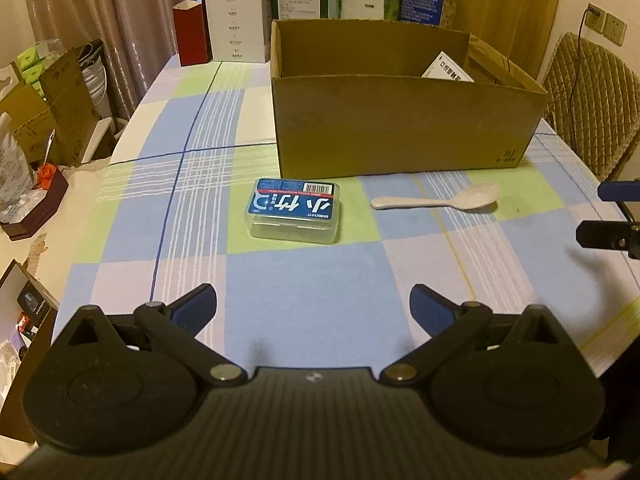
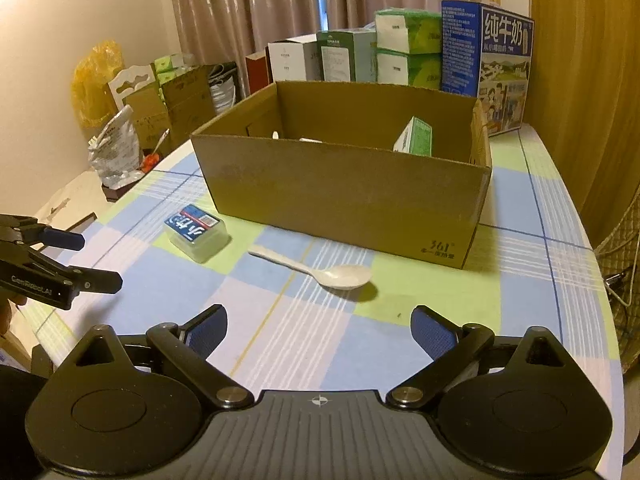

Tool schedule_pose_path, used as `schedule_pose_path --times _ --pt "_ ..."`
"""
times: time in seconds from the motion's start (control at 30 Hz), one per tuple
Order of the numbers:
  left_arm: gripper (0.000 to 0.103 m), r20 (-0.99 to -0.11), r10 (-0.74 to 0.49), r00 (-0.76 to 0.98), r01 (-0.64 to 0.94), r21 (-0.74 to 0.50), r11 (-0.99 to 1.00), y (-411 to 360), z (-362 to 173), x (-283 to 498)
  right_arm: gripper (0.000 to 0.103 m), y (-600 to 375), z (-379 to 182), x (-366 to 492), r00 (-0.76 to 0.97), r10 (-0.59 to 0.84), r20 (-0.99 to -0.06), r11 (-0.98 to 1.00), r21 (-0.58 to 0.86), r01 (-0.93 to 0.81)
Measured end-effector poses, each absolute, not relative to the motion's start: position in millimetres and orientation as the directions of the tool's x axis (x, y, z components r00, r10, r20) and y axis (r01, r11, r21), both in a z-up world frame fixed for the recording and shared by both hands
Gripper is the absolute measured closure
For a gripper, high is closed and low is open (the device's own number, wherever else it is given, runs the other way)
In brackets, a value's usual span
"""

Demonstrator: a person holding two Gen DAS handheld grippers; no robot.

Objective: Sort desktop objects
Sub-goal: 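Withdraw both tools from the box back over the table, then move the right tool to the white spoon while the left tool approaches the blue-label box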

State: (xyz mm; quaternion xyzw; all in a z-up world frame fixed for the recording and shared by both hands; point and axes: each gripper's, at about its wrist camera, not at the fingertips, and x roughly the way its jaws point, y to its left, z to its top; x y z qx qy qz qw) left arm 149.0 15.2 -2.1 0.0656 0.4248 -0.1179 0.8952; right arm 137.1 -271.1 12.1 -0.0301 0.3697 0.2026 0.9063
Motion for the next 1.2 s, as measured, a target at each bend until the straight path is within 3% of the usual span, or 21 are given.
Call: schedule_pose_path --times 0.73,1.2 --pt "0.002 -0.811 -0.127 0.571 0.311 0.07 0.948 10 -39 199 0.007 -293 -38 179 0.595 0.276 -0.755 0.926 0.043 -0.375" --pt "0.002 -0.813 -0.144 0.564 0.33 0.061 0.942 10 -58 230 0.007 -284 -54 205 0.574 0.311 -0.758 0.892 0.023 -0.452"
